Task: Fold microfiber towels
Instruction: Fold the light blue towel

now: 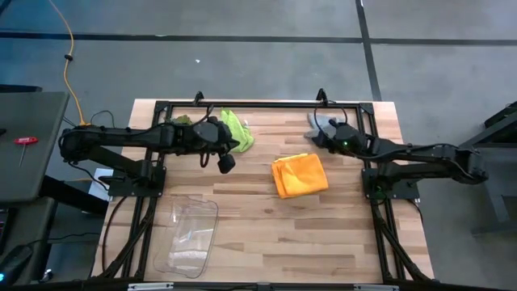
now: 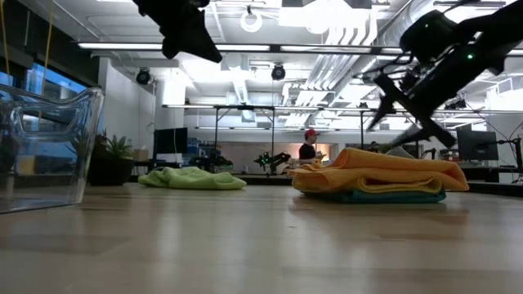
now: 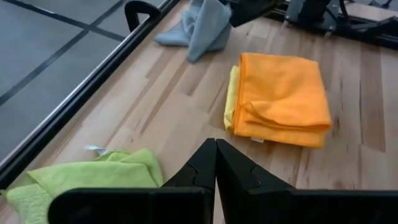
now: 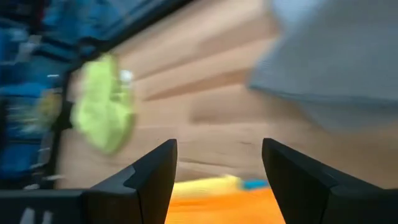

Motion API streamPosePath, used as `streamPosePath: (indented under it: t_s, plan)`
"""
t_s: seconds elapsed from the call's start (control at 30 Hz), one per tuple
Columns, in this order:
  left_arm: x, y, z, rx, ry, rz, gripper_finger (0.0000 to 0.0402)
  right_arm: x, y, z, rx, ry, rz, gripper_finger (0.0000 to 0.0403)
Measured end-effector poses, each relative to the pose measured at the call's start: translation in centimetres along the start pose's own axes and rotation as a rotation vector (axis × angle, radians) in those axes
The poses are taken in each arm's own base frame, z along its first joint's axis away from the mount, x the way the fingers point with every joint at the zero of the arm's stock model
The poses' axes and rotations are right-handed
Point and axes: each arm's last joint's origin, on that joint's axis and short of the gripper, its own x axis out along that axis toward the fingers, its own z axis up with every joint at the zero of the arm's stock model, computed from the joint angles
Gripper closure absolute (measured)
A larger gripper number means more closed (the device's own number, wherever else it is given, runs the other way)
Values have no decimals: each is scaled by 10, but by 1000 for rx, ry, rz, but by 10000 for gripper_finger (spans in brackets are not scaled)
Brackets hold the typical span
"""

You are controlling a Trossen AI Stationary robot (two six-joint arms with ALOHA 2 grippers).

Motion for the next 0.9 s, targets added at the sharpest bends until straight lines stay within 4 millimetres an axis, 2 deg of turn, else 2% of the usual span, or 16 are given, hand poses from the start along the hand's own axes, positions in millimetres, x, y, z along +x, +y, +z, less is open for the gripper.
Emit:
streamPosePath:
  t_s: [0.13, 0.23, 0.43, 0.6, 0.73, 0.9]
  plan:
    - [0, 0, 1, -2, -7, -2, 402, -1, -8, -5, 5, 35, -87, 174]
    - [0, 0, 1, -3, -9, -1, 402, 1, -6, -5, -46, 76, -109, 174]
    - [0, 0, 1, -3, -11, 0, 401, 12, 30, 15, -298, 152, -264, 174]
    - [0, 0, 1, -3, -10, 1, 402, 40, 56, 35, -613, 281, -459, 174]
    - [0, 0, 1, -1, -8, 2, 401, 68, 79, 49, -809, 403, -544, 174]
    - [0, 0, 1, -1, -9, 1, 402, 102, 101, 50, -1085, 570, -634, 174]
